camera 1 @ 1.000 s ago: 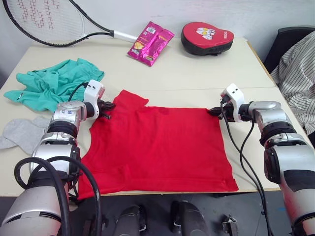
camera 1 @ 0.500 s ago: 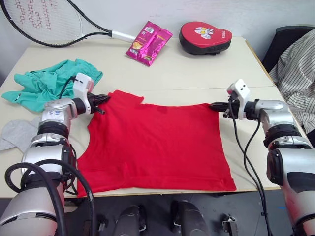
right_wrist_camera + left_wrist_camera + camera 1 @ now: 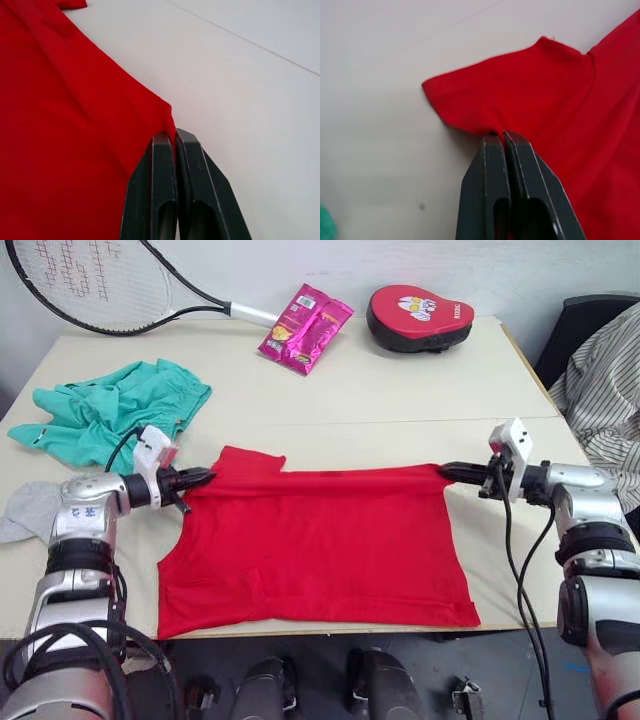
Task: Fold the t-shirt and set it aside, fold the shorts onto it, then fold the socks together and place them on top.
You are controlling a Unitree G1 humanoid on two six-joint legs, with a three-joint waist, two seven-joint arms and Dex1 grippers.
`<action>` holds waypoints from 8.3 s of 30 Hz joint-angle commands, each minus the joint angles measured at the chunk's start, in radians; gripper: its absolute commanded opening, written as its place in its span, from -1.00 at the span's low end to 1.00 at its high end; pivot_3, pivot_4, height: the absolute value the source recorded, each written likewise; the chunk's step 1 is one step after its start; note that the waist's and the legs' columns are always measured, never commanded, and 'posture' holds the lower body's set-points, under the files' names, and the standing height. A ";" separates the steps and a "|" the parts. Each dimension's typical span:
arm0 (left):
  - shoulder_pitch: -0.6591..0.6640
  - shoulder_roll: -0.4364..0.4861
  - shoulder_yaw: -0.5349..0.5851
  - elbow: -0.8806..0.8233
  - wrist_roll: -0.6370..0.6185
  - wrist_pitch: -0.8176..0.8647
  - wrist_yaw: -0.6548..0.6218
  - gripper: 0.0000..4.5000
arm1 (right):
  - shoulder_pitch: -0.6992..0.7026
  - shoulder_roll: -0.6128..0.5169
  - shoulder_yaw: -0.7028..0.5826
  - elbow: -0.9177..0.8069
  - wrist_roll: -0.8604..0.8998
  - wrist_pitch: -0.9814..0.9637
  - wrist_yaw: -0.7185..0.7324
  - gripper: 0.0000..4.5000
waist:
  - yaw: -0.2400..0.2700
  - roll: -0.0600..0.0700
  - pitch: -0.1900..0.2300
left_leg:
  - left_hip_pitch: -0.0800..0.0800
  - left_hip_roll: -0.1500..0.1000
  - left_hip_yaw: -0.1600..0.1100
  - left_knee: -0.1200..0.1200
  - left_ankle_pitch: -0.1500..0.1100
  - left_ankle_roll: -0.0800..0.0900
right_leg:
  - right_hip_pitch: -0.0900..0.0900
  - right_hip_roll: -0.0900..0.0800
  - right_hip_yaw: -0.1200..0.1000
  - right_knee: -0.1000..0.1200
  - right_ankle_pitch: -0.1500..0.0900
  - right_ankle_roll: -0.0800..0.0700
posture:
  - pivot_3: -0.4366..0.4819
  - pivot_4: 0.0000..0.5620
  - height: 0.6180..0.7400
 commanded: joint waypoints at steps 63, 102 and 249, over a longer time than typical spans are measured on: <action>0.259 0.222 0.069 -0.549 -0.336 0.480 -0.008 1.00 | 0.197 -0.093 0.101 -0.308 0.032 -0.031 -0.077 -0.68 | 0.021 0.000 0.000 | 0.003 0.003 0.003 0.003 -0.005 -0.002 | 0.000 0.000 0.008 -0.005 0.001 -0.002 | -0.05 -0.47 1.00; -0.389 -0.142 -0.215 0.460 0.158 0.179 0.196 -0.04 | 0.354 -0.097 0.081 -0.535 0.071 0.007 -0.115 -1.00 | 0.028 -0.001 -0.001 | 0.003 0.001 0.003 0.008 -0.004 0.000 | 0.000 0.000 0.007 0.002 0.001 -0.001 | -0.05 -0.47 1.00; 0.545 -0.215 0.010 -0.717 -0.091 0.060 0.627 -1.00 | 0.800 0.134 0.025 -0.864 -0.077 -0.157 -0.848 -0.98 | 0.029 -0.008 -0.017 | 0.007 0.004 0.001 0.005 -0.010 -0.002 | 0.005 -0.001 0.008 -0.006 0.000 -0.001 | -0.05 -0.47 1.00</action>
